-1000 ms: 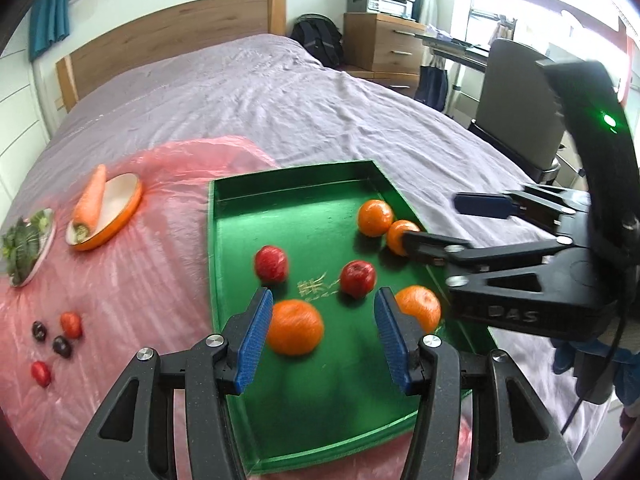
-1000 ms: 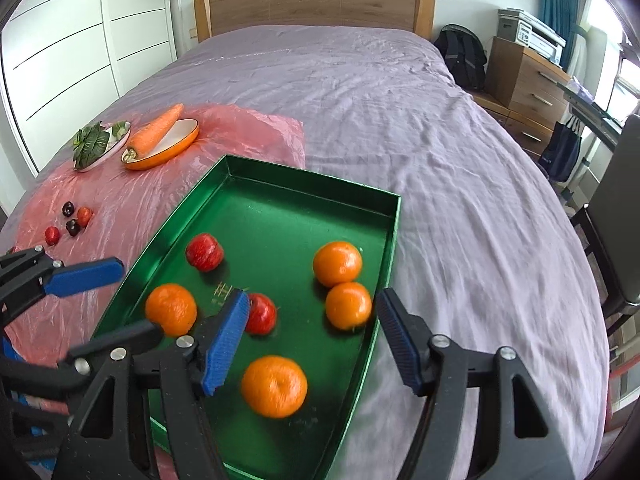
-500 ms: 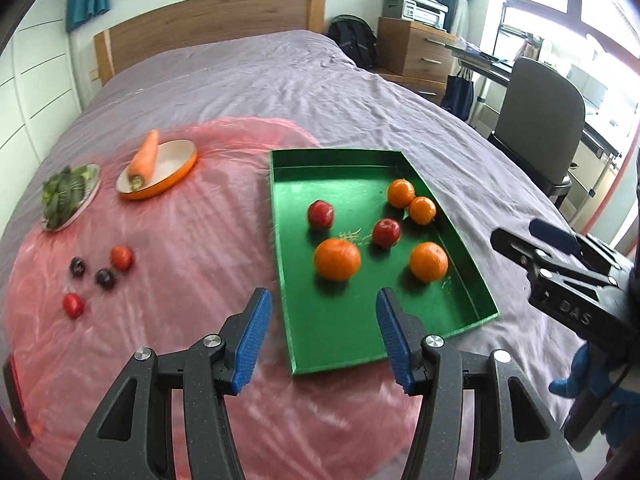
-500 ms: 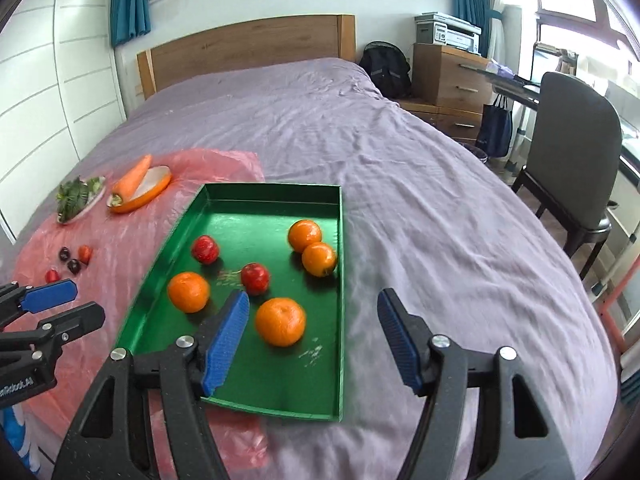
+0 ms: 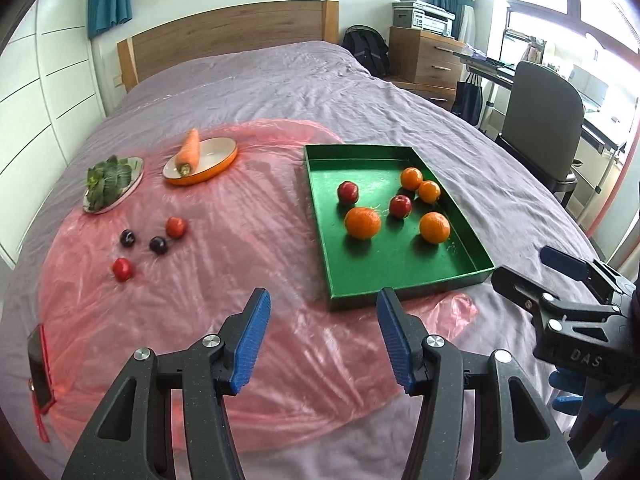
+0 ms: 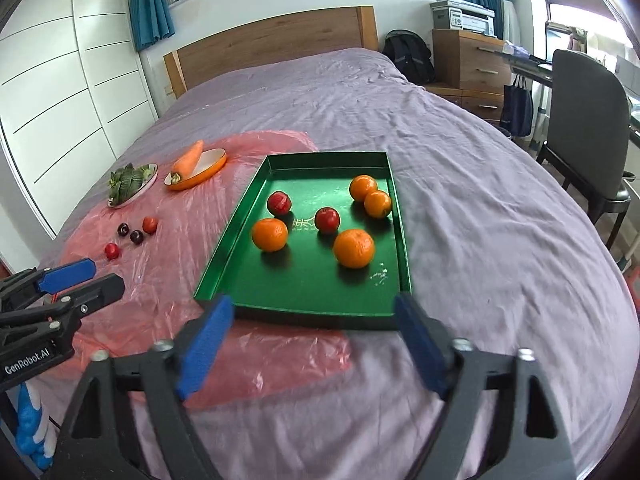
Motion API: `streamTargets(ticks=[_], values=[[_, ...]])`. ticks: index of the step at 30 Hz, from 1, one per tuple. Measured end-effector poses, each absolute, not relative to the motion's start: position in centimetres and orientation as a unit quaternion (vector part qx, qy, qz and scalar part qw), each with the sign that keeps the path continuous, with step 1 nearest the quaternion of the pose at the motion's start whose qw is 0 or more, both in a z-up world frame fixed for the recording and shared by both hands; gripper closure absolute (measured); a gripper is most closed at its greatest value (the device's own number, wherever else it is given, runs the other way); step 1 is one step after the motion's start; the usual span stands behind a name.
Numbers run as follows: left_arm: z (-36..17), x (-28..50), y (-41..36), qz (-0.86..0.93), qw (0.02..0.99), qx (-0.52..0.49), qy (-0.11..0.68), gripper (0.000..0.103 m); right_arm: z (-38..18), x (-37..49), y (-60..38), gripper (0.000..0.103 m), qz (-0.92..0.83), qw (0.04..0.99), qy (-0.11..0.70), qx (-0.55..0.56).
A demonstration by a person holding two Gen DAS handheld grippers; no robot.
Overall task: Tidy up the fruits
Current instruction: 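Withdraw both open tools up and away from the green tray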
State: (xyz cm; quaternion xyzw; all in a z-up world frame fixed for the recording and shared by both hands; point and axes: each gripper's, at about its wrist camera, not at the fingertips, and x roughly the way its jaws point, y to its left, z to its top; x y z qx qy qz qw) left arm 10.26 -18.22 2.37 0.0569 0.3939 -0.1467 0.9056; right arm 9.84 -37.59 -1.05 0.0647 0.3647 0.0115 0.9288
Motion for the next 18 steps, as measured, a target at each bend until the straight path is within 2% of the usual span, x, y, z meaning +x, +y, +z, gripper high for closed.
streamTargets(ticks=[18], values=[[2.2,6.0,-10.3,-0.106,0.913,0.029,0.394,0.05,-1.8,3.5,-31.0,0.0,0.063,0.917,0.392,0.035]])
